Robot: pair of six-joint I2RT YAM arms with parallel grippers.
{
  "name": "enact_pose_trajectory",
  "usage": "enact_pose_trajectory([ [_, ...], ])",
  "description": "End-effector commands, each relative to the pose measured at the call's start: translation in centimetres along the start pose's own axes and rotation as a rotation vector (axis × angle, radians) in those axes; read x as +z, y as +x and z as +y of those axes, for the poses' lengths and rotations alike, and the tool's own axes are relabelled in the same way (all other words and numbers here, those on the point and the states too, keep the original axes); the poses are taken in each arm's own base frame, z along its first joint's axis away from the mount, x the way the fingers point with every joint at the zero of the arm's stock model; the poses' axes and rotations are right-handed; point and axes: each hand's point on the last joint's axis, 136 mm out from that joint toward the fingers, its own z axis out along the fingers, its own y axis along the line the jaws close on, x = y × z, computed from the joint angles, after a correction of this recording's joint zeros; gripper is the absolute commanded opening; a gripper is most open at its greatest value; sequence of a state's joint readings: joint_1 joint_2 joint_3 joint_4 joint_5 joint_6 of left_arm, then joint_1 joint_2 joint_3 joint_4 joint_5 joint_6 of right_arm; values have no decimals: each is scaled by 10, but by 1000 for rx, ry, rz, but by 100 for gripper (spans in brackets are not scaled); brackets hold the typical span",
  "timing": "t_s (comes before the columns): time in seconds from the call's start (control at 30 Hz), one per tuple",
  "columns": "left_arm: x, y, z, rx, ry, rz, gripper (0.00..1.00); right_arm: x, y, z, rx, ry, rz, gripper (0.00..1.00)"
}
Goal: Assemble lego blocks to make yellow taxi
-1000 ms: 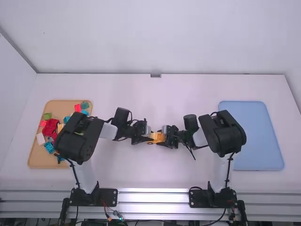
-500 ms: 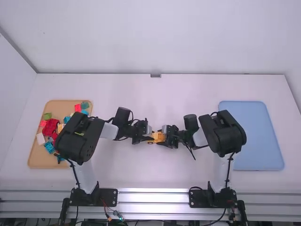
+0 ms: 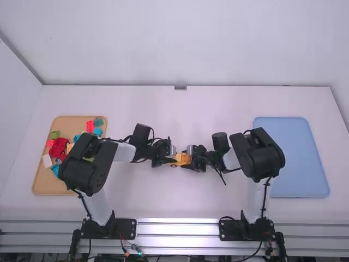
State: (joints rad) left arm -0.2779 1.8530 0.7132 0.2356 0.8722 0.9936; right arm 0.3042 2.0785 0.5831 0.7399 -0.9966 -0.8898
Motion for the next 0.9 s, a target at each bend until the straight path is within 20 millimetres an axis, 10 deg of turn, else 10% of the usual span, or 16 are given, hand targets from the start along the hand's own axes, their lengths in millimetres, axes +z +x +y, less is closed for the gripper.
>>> enact_pose_trajectory([
  [0.0,-5,7,7,-5,-42,49,6,0,9,5,24,-7,19,44],
  [0.87,-11,28,15,-40,-107,176,12,0,9,5,26,-7,19,45],
])
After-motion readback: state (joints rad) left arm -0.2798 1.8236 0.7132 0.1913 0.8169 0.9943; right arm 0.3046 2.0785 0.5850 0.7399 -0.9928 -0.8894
